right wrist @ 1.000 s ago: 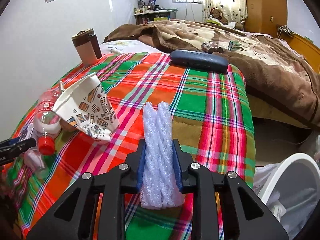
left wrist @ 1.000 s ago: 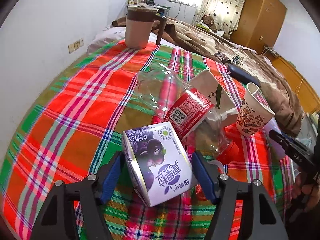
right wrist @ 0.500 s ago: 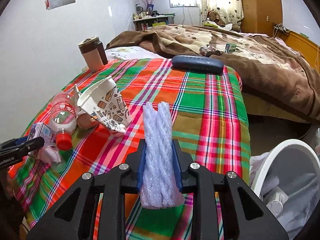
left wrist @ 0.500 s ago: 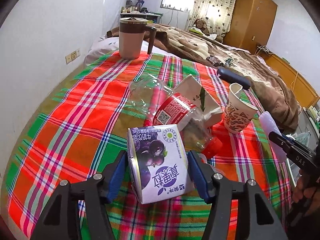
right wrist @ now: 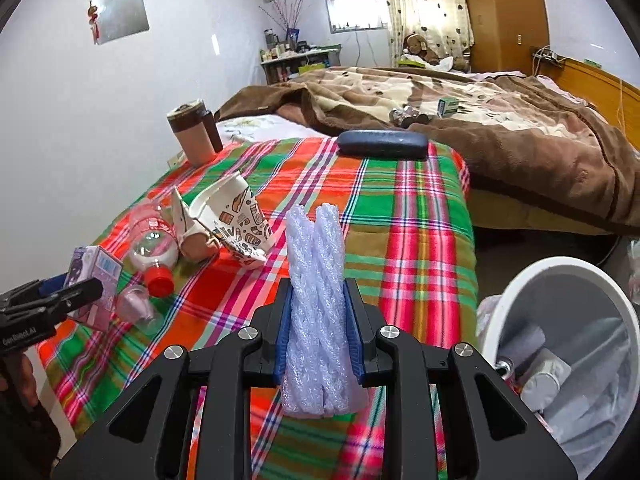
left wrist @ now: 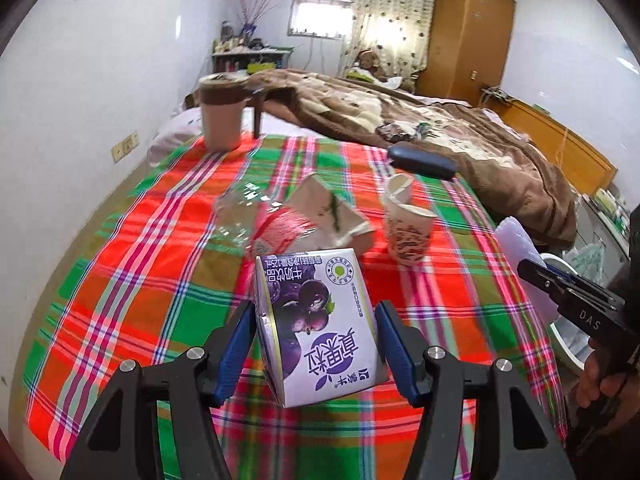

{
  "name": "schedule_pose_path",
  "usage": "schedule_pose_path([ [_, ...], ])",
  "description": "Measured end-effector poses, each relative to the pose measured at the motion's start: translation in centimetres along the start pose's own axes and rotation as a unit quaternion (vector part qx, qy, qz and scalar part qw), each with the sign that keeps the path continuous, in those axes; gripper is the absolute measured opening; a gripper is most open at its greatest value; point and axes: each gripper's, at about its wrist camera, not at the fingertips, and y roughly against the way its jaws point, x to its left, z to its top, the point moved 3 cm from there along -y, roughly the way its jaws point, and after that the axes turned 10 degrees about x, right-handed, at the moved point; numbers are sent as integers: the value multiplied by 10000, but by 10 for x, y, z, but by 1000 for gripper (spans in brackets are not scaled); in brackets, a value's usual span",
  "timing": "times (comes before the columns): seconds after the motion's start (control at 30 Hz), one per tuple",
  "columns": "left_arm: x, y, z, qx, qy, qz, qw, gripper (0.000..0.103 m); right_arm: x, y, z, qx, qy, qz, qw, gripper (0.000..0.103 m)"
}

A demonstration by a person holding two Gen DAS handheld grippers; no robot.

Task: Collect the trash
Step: 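Carry the foam net and juice box over the white bin and release both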

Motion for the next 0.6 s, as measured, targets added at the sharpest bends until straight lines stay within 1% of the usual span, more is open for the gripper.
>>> schedule_pose_path([
  [0.3,-40,16,-2,-175,-361,-299,9987,61,-17,30,-14,-247,-296,-181,9991,25],
  [0.4,-55,21,-2,-229,-503,-398,9977,61,-24,38,-18,-305,-430,-211,9984,25],
  [0.6,-87,29,-3,-318,-782,-613,9945,61,-39,55,-29,-417,-660,-404,9961,25],
])
